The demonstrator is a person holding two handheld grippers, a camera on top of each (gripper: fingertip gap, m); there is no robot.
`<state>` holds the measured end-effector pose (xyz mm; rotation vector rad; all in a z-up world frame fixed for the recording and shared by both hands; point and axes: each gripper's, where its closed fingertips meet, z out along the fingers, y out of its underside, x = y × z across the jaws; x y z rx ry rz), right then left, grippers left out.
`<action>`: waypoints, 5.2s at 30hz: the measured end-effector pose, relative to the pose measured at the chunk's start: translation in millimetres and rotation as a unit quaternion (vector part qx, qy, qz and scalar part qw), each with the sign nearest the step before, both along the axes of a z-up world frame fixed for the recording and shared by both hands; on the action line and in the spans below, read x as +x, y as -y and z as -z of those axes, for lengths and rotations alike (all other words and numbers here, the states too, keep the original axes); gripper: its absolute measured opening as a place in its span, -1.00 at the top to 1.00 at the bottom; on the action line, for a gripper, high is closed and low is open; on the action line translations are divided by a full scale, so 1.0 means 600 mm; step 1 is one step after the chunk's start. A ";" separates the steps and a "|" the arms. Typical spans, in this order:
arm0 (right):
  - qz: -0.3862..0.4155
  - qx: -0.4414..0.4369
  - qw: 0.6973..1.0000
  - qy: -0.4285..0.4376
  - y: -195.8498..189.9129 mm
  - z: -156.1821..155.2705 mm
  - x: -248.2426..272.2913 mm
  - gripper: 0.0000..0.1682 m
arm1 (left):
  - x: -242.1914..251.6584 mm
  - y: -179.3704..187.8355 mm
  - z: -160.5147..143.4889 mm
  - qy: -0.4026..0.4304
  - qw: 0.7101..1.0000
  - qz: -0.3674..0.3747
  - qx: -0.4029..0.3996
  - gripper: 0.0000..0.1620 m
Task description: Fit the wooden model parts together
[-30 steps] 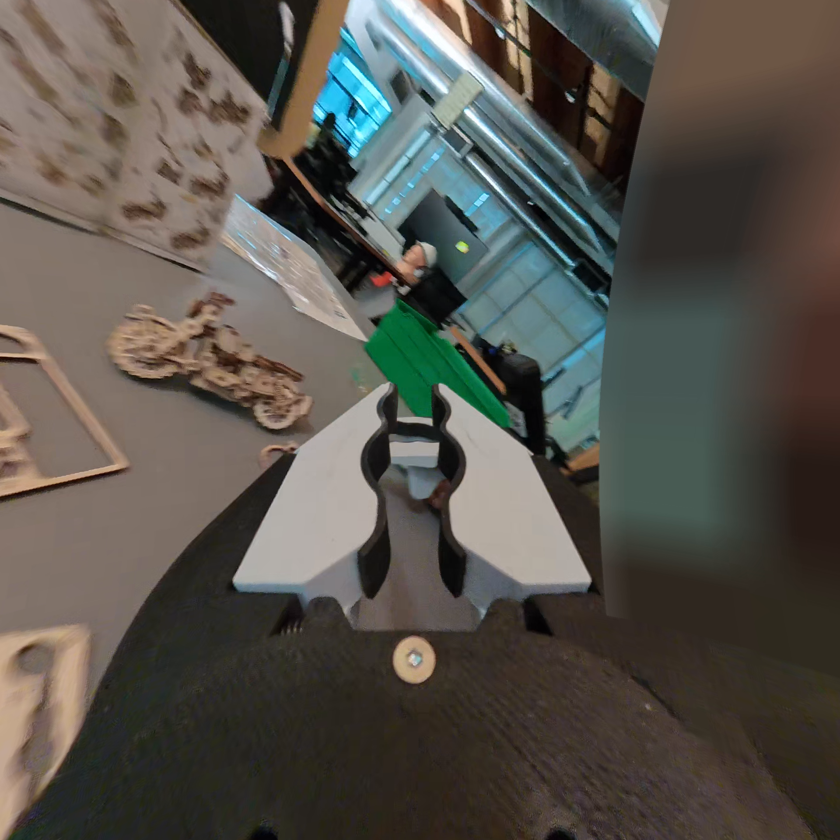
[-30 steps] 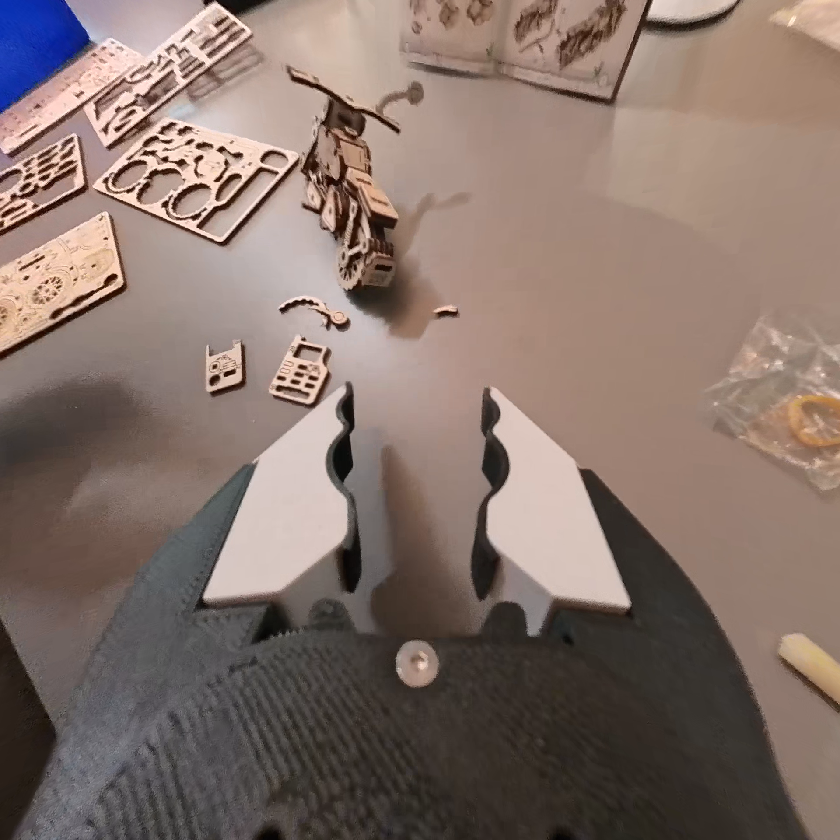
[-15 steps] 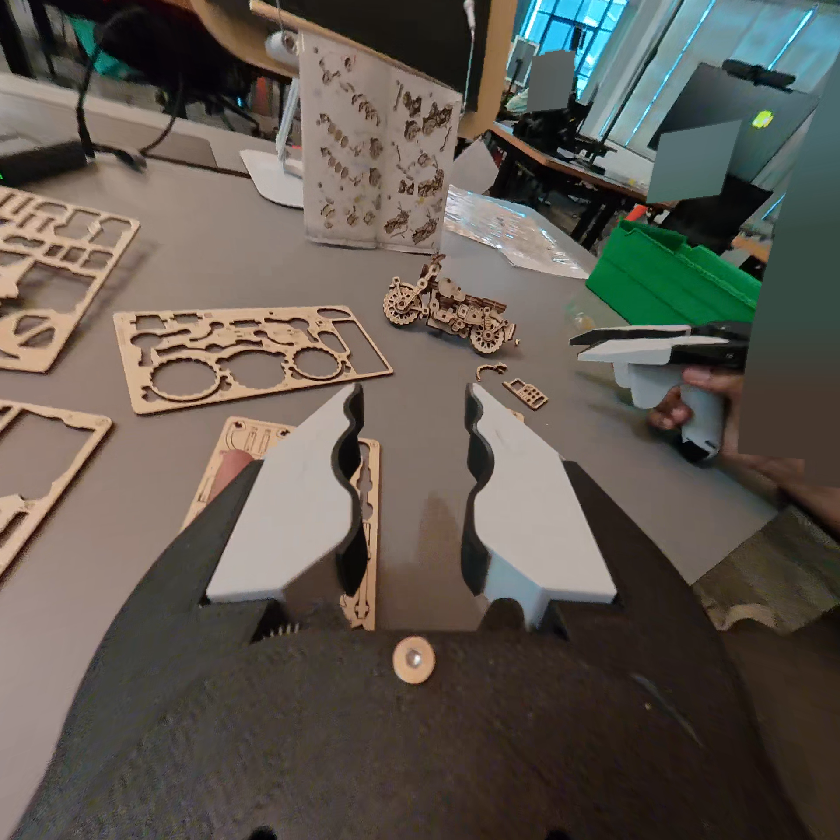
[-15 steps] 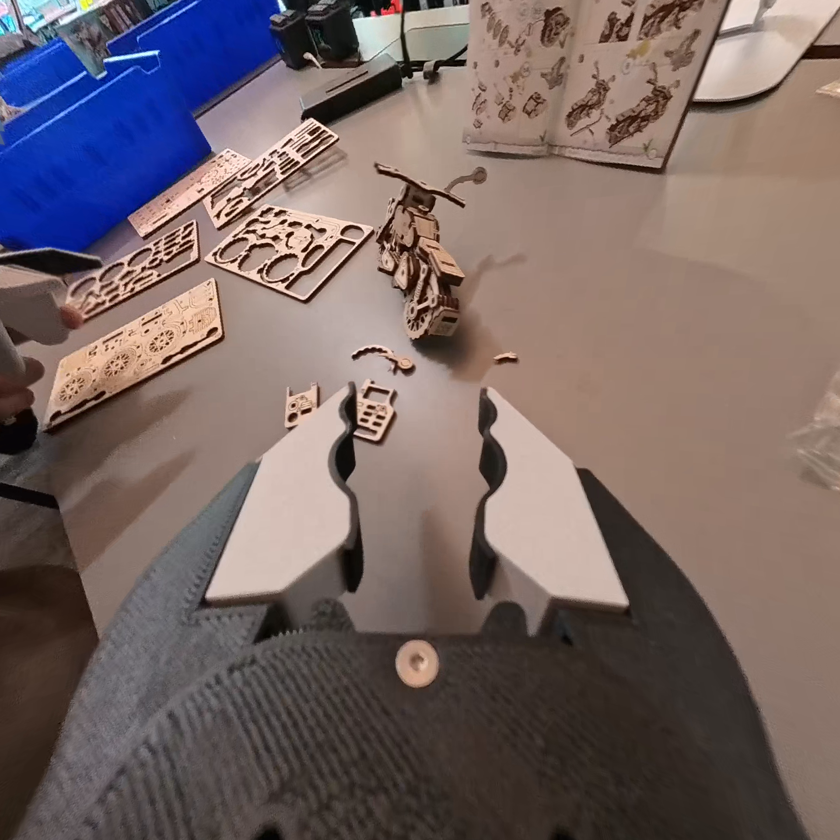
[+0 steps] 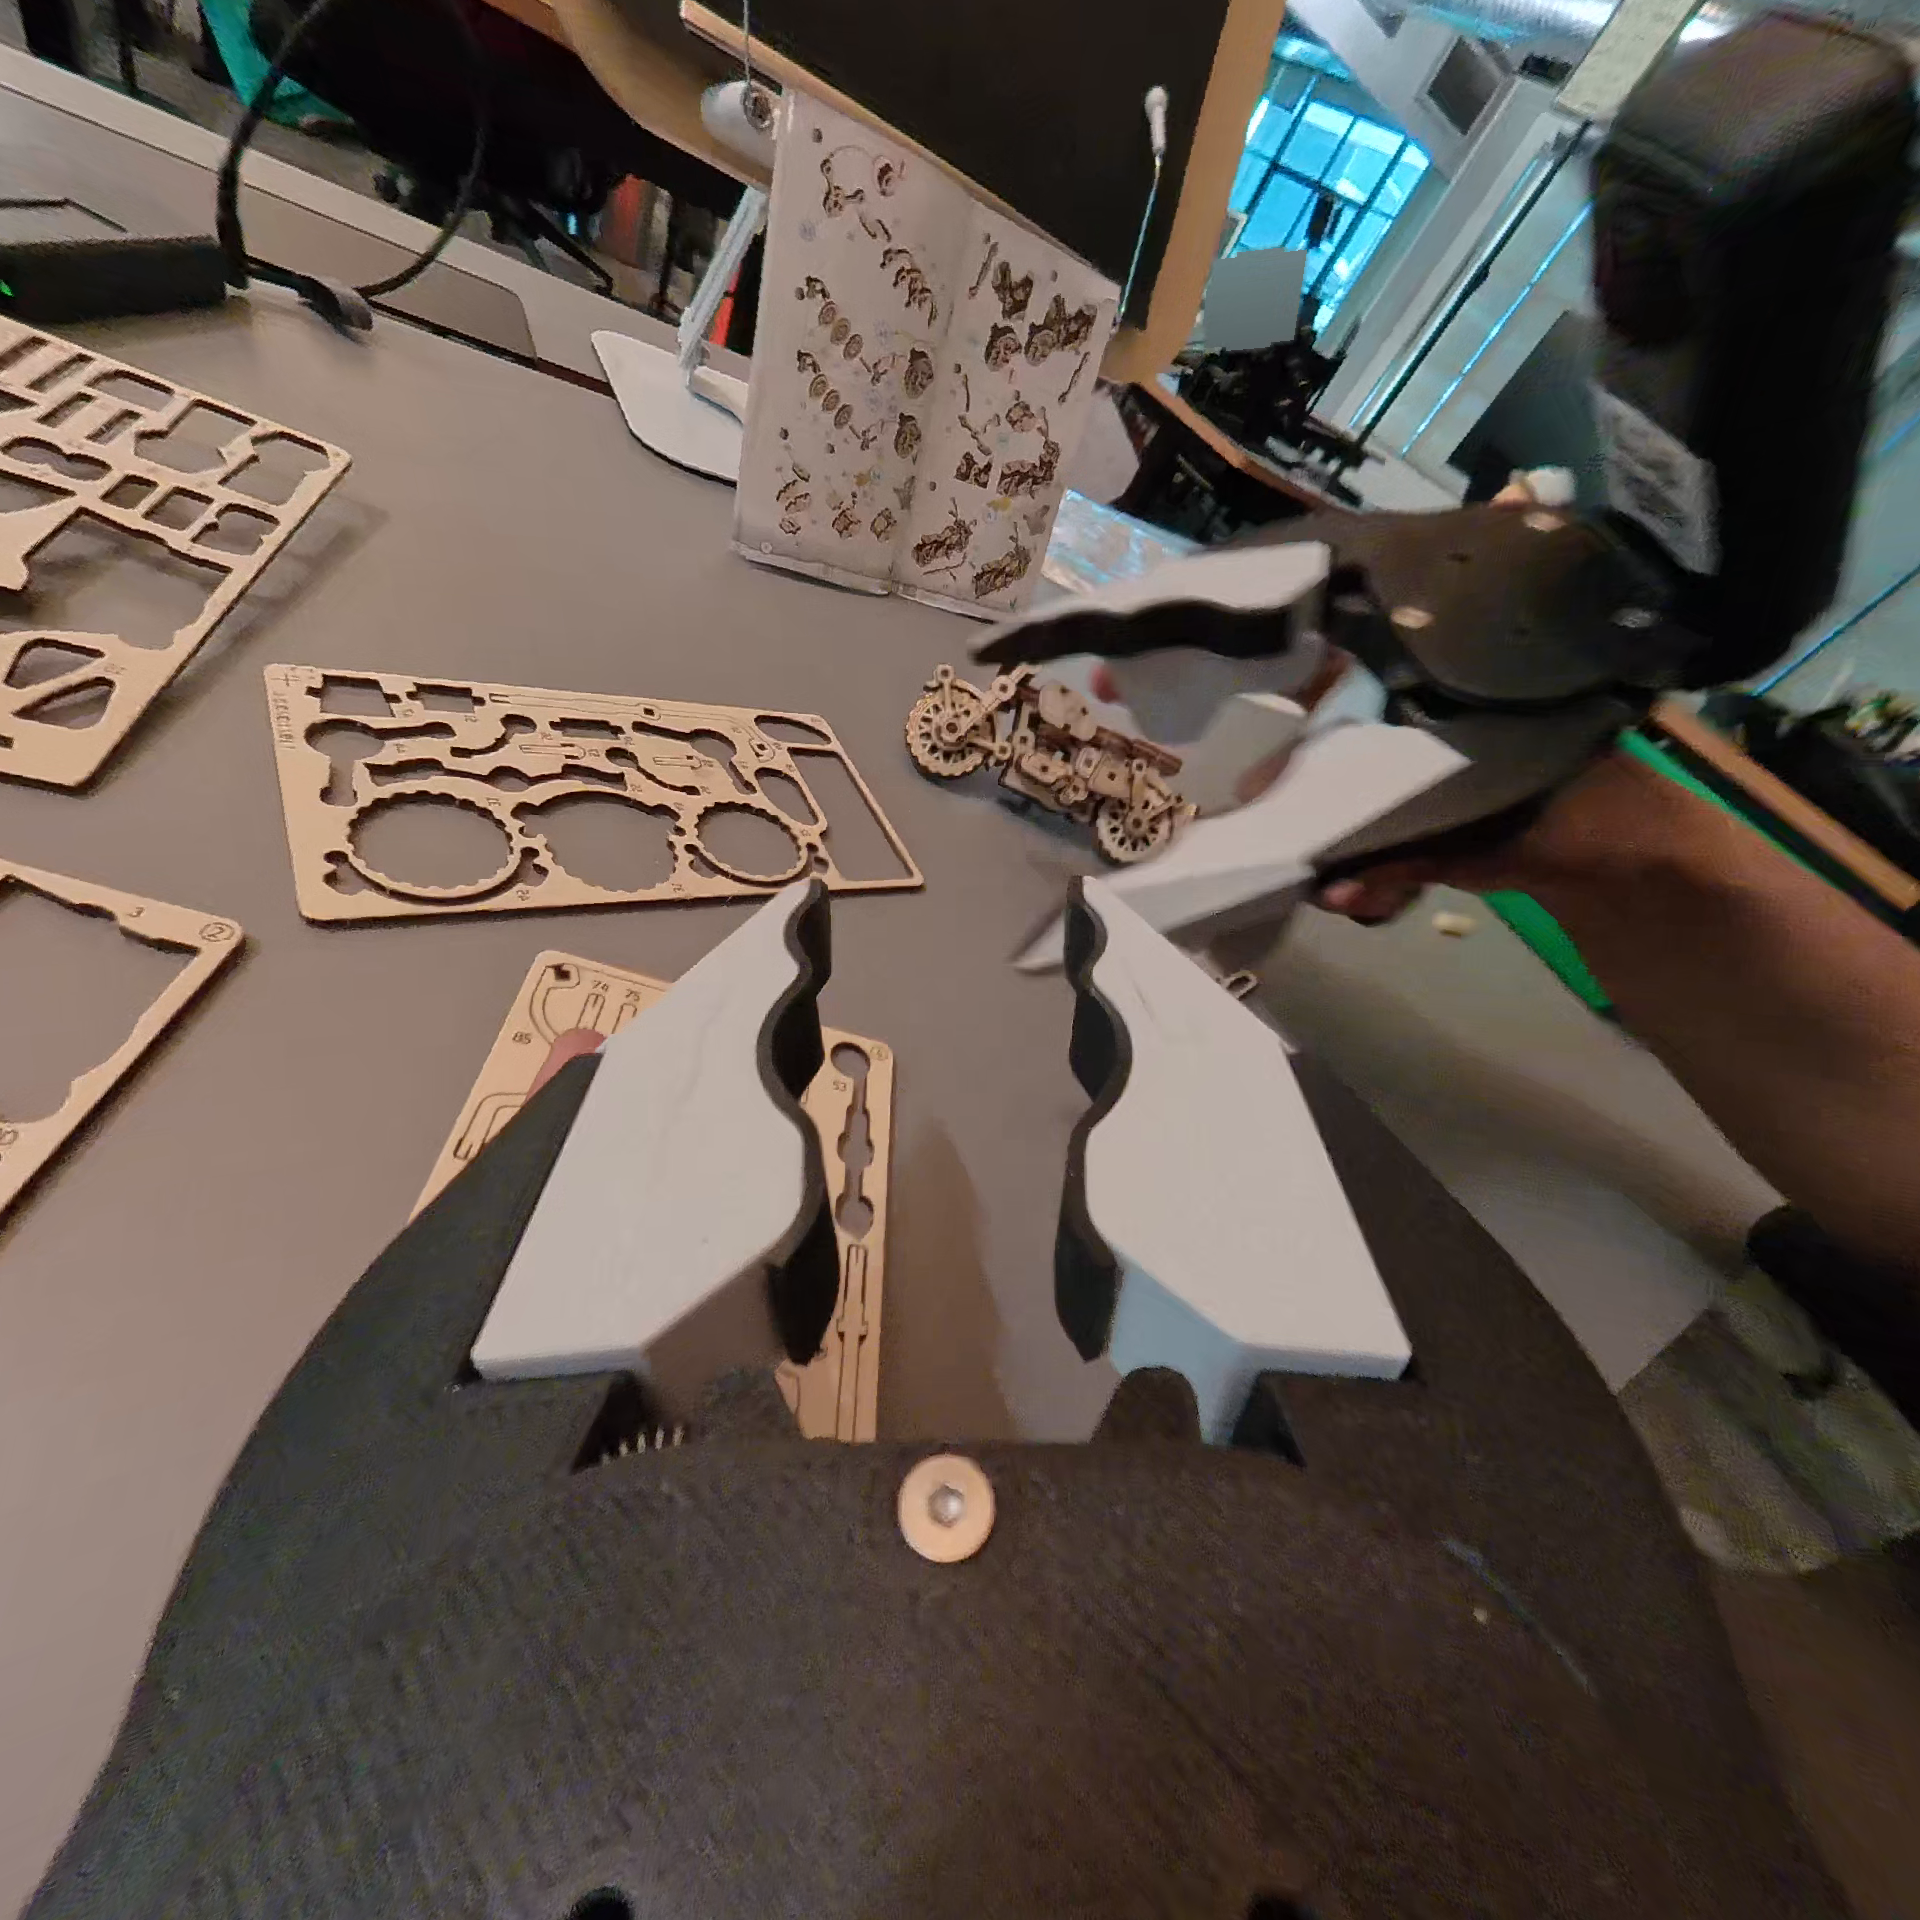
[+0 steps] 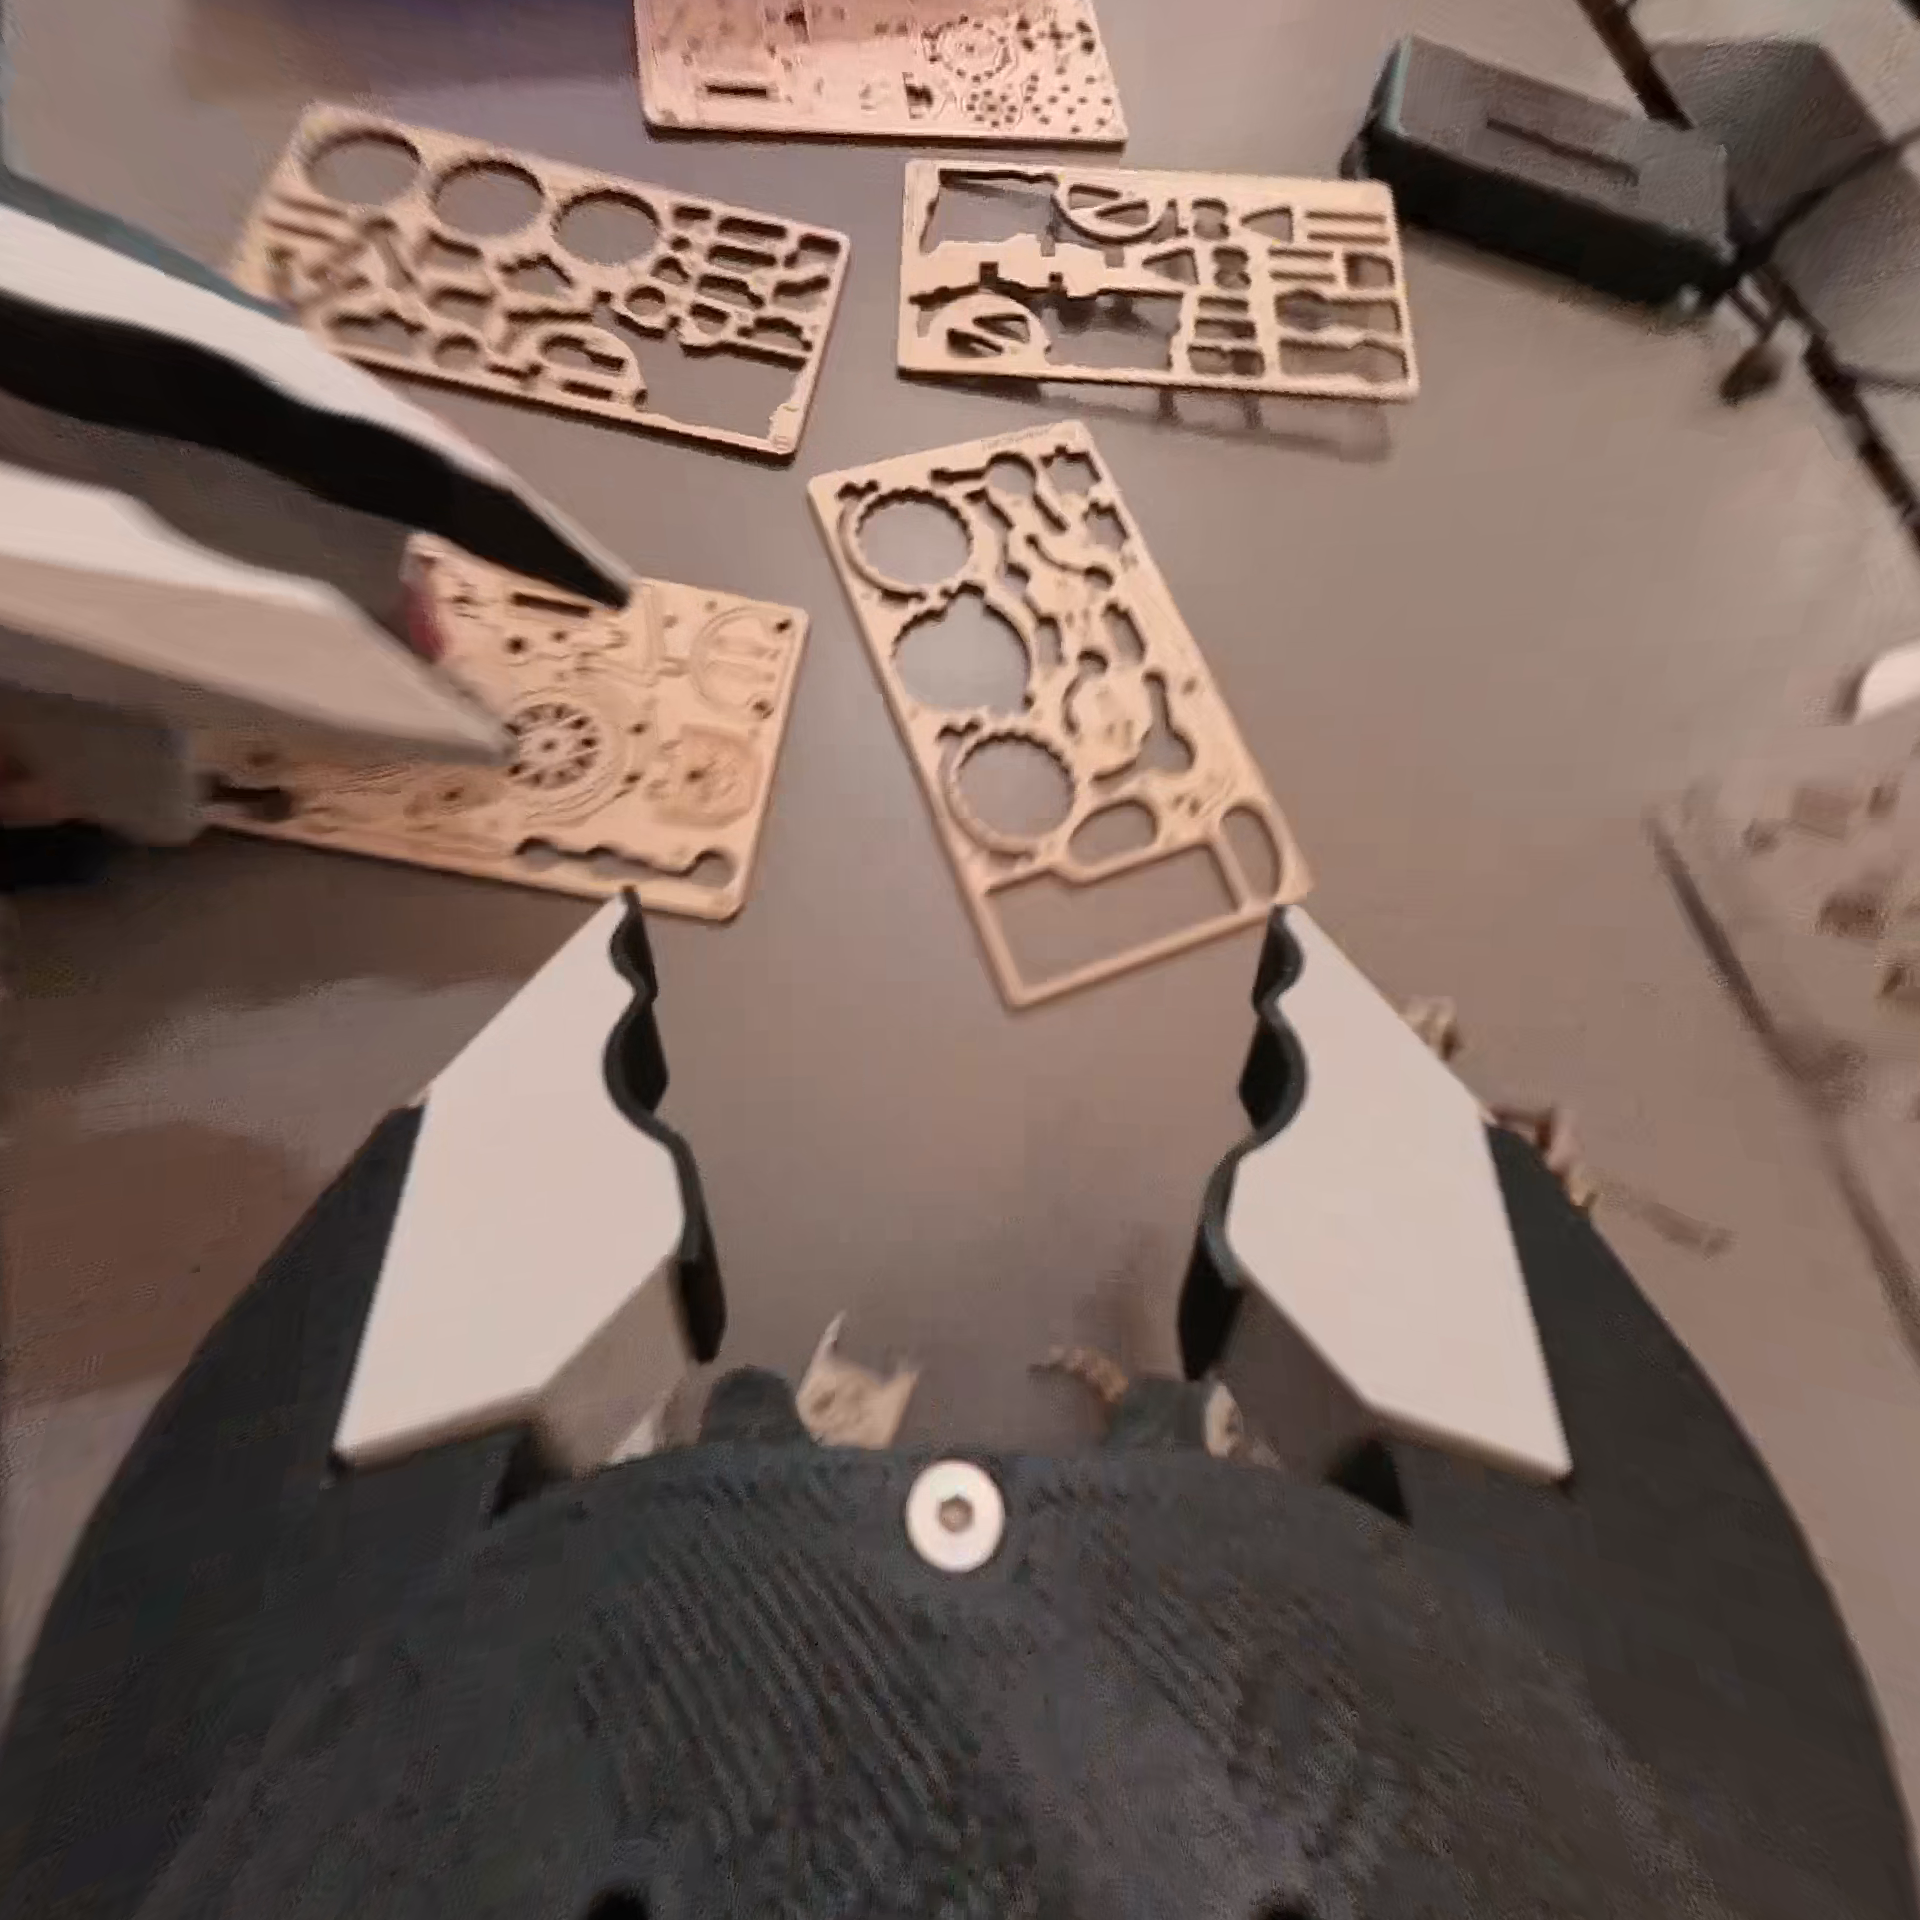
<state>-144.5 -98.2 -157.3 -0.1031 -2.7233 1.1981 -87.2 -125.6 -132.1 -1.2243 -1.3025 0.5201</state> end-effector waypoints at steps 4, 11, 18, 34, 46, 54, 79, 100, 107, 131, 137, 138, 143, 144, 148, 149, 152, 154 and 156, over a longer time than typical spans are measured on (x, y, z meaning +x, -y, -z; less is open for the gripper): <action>-0.055 0.078 0.995 -0.007 0.070 0.015 -0.041 -0.34 | -0.001 0.006 -0.010 -0.005 0.999 0.002 0.050 0.50; -0.080 0.187 0.978 0.040 0.098 0.072 -0.081 -0.35 | 0.001 0.009 -0.013 -0.011 0.999 0.005 0.046 0.51; -0.079 0.205 0.972 0.081 0.096 0.101 -0.077 -0.37 | 0.001 0.001 -0.007 0.001 0.998 0.023 0.065 0.51; -0.015 0.118 0.986 0.120 0.078 0.051 -0.070 -0.11 | 0.005 -0.018 0.000 0.019 0.995 0.054 0.079 0.49; 0.004 0.057 0.989 0.137 -0.005 0.020 0.002 -0.11 | 0.004 -0.038 0.022 0.110 0.958 0.094 0.247 0.50; 0.035 -0.005 0.983 0.182 -0.051 -0.009 0.024 -0.11 | 0.019 -0.093 0.016 0.122 0.948 0.137 0.261 0.51; 0.125 -0.183 0.940 0.258 -0.199 -0.025 0.053 0.46 | 0.026 -0.109 -0.017 0.084 0.911 0.195 0.354 1.00; 0.155 -0.288 0.821 0.467 -0.285 -0.012 0.076 0.99 | -0.037 -0.257 0.011 0.174 0.886 0.319 0.289 0.53; 0.148 -0.316 0.808 0.475 -0.268 -0.027 0.077 1.00 | -0.021 -0.247 0.015 0.163 0.886 0.310 0.304 0.47; 0.122 -0.326 0.809 0.474 -0.252 -0.029 0.090 0.93 | 0.015 -0.277 0.009 0.163 0.869 0.368 0.289 1.00; 0.107 -0.324 0.807 0.482 -0.257 -0.031 0.096 0.83 | 0.003 -0.261 -0.005 0.139 0.874 0.344 0.315 1.00; 0.104 -0.325 0.805 0.484 -0.257 -0.033 0.099 0.82 | -0.001 -0.256 -0.008 0.132 0.876 0.335 0.321 1.00; 0.093 -0.314 0.815 0.477 -0.252 -0.033 0.111 0.78 | -0.027 -0.220 -0.023 0.079 0.907 0.264 0.317 1.00; 0.092 -0.310 0.820 0.473 -0.251 -0.031 0.112 0.76 | -0.032 -0.210 -0.027 0.065 0.916 0.243 0.314 1.00; 0.092 -0.300 0.830 0.462 -0.250 -0.027 0.115 0.75 | -0.043 -0.177 -0.045 0.011 0.938 0.181 0.296 1.00; 0.092 -0.300 0.830 0.461 -0.251 -0.027 0.115 0.75 | -0.044 -0.172 -0.048 0.001 0.941 0.172 0.290 1.00; 0.093 -0.300 0.829 0.462 -0.251 -0.027 0.114 0.75 | -0.045 -0.162 -0.054 -0.019 0.950 0.150 0.275 1.00; 0.094 -0.300 0.828 0.465 -0.251 -0.026 0.114 0.75 | -0.045 -0.158 -0.057 -0.029 0.953 0.141 0.268 1.00; 0.094 -0.299 0.827 0.467 -0.251 -0.025 0.114 0.75 | -0.045 -0.155 -0.059 -0.034 0.955 0.136 0.261 1.00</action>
